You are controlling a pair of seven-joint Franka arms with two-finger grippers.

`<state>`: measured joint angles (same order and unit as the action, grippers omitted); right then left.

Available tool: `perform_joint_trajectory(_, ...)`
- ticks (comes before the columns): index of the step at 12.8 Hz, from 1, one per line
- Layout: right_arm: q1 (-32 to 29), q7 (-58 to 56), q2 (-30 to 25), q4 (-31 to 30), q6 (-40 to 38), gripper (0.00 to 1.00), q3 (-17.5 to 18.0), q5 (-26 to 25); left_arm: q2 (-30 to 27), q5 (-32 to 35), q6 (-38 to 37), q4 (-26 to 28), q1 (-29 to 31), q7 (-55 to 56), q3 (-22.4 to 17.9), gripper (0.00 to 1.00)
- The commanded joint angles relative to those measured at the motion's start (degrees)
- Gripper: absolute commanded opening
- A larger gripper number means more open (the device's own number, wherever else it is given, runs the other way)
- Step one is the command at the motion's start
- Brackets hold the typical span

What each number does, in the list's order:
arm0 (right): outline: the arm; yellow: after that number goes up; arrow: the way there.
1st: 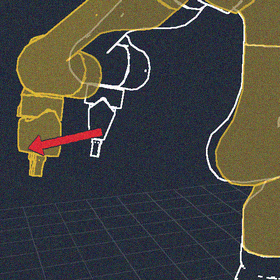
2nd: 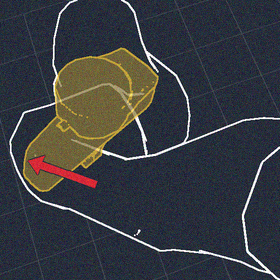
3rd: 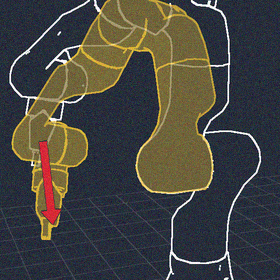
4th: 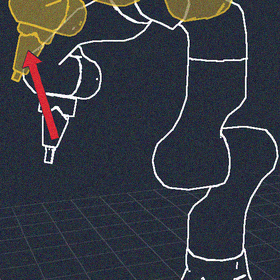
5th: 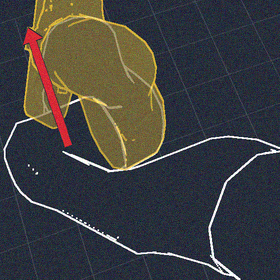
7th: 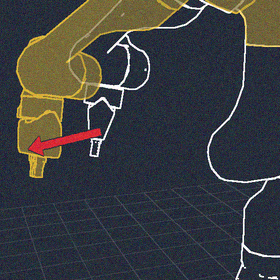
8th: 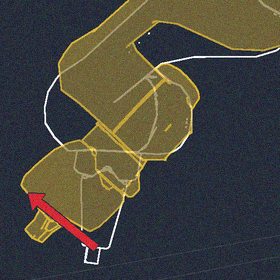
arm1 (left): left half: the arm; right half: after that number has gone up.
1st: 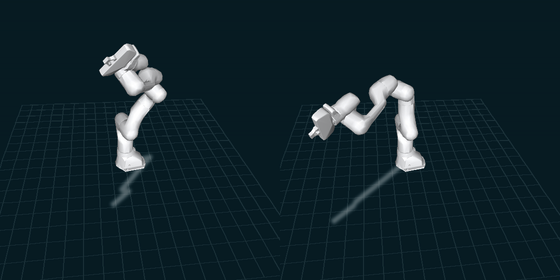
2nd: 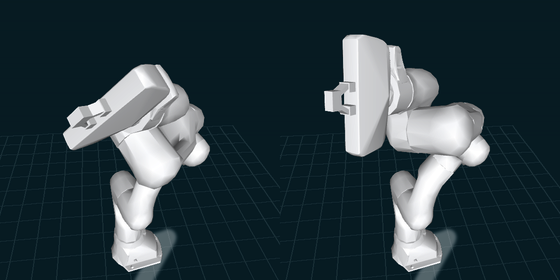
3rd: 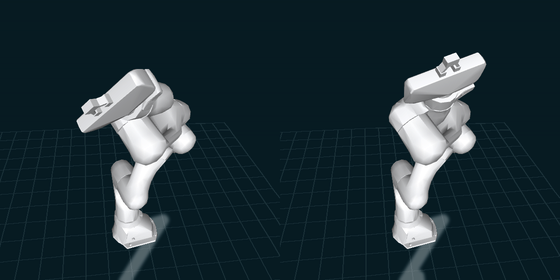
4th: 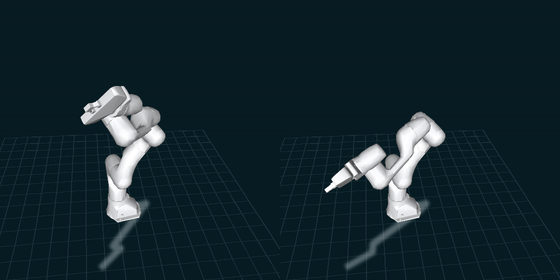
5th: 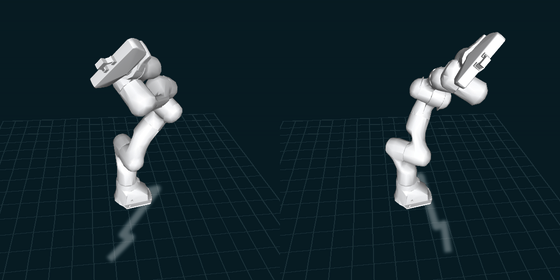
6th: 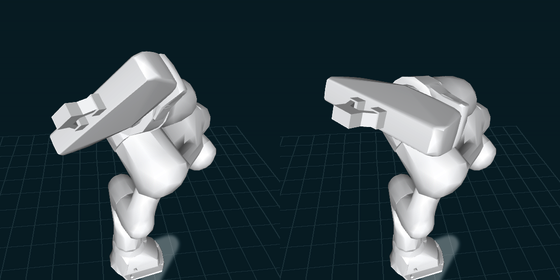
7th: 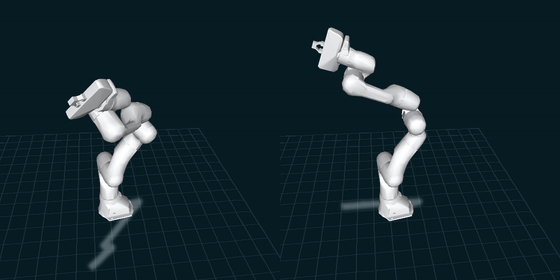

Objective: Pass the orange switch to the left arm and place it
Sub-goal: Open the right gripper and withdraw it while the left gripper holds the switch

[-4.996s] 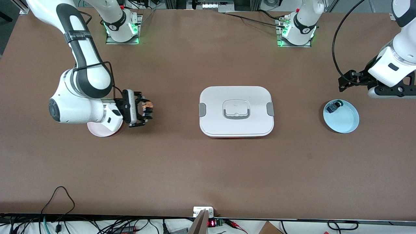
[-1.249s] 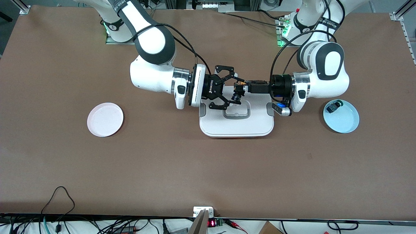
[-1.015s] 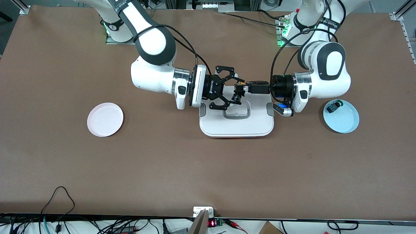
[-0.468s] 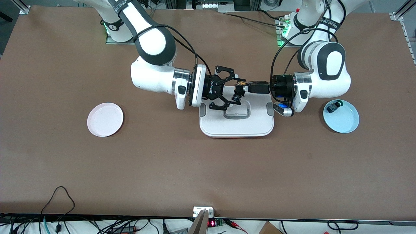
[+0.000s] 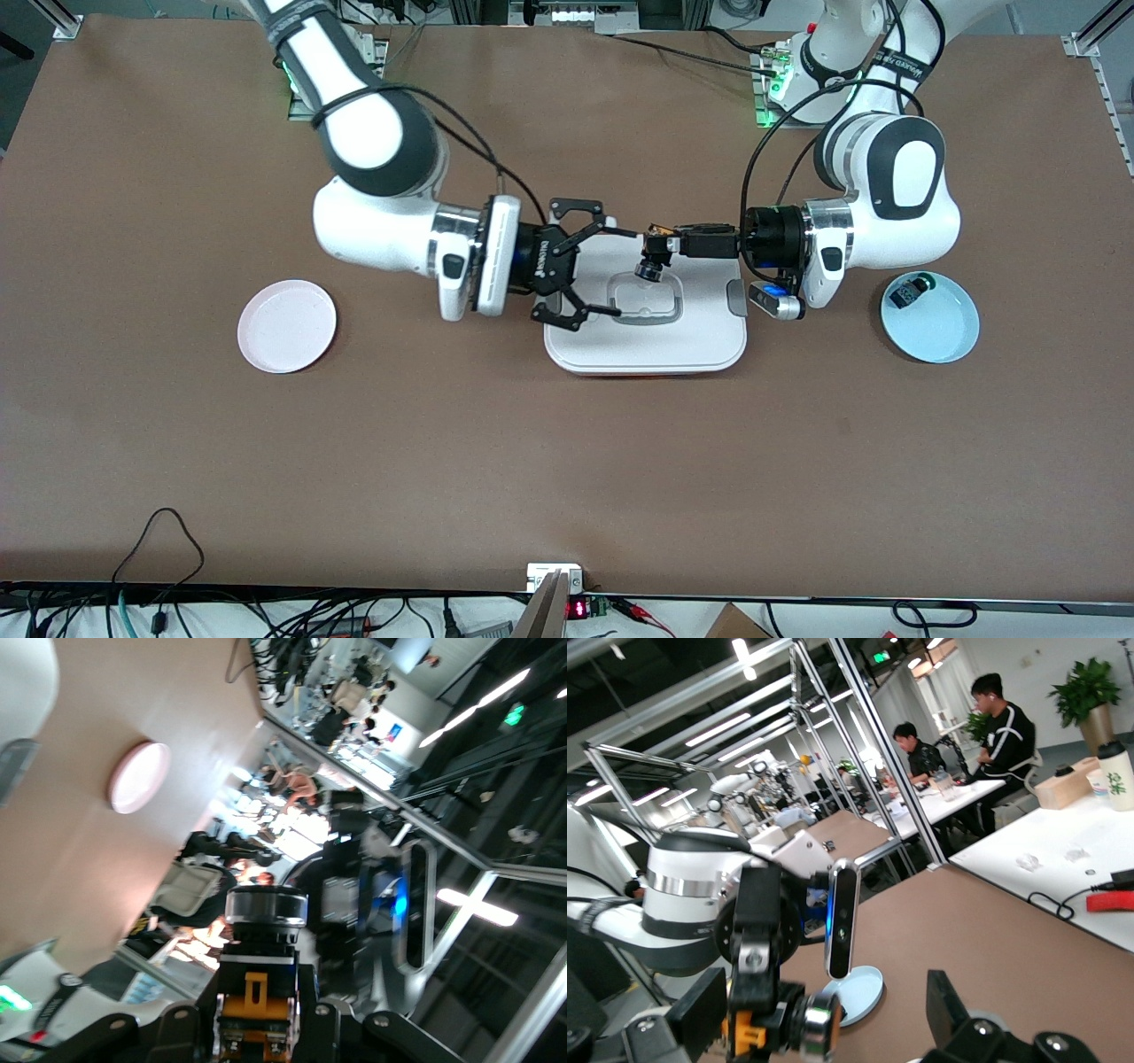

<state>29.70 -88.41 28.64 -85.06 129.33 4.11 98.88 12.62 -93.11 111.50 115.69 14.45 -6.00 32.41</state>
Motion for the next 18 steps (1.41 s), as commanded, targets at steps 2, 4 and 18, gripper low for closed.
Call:
perform_joint_trajectory(2,-8.66,-0.45,-0.69,-0.02,-13.45,1.0,0.37,-6.58,-0.76,15.46,-5.04,-2.56,2.94,-0.5,-0.15,0.3)
perform_joint_trajectory(4,-13.67,-0.62,-0.69,-0.02,-22.85,1.0,0.37,-10.09,-0.06,28.45,-9.53,-5.72,5.14,-0.59,-0.15,0.3)
perform_joint_trajectory(18,-34.53,11.84,-12.98,-0.28,-51.28,1.0,-0.95,-44.01,3.99,100.09,-31.35,-23.76,7.08,-39.32,0.29,0.29)
